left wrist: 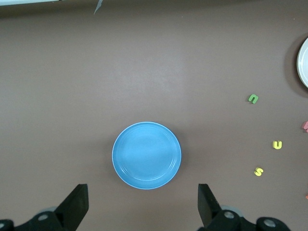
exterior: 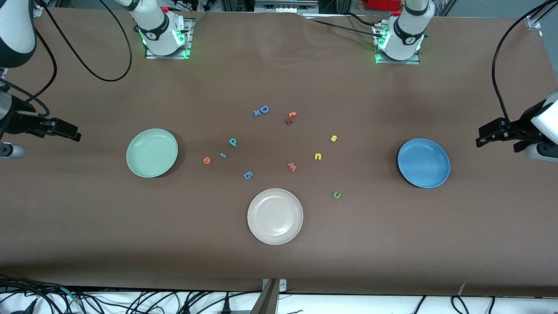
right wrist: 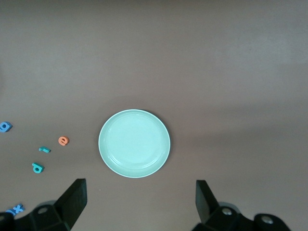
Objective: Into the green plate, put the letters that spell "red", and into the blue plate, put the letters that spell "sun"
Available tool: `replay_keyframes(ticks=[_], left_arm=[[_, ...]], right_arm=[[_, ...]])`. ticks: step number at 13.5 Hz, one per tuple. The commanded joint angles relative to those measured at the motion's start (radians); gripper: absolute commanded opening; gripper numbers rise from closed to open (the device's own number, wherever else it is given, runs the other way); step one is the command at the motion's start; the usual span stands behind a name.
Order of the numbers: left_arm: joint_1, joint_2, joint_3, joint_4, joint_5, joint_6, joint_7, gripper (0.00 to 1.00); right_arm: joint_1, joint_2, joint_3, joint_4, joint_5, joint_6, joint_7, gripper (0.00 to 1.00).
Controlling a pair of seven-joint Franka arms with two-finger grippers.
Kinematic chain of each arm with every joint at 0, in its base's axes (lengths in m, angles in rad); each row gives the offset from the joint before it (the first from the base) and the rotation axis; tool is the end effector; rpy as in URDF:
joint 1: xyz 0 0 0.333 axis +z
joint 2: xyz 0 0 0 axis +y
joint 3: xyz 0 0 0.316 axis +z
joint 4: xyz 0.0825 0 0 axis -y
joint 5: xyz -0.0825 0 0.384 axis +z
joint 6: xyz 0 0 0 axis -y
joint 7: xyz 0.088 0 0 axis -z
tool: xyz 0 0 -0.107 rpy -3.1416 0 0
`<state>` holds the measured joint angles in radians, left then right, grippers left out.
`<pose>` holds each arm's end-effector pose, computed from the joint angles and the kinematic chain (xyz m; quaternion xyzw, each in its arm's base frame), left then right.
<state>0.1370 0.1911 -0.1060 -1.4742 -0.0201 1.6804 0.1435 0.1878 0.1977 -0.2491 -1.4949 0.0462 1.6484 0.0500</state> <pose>0.6200 0.0232 0.5685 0.9983 -0.0542 0.0098 0.0193 0.6159 -0.0195 0.5544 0.9982 -0.0560 -0.0191 0.0012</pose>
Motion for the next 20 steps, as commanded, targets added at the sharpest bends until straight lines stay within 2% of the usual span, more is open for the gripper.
replay_keyframes(ticks=[1,20], left_arm=[[0.010,-0.022,-0.003,-0.020,-0.020,-0.008,0.013,1.00],[0.023,-0.022,-0.003,-0.020,-0.031,-0.018,0.014,1.00]], right_arm=[[-0.001,-0.011,0.002,0.007,-0.006,-0.012,0.063,1.00],[0.005,-0.011,0.004,-0.008,-0.020,-0.032,0.079,1.00]])
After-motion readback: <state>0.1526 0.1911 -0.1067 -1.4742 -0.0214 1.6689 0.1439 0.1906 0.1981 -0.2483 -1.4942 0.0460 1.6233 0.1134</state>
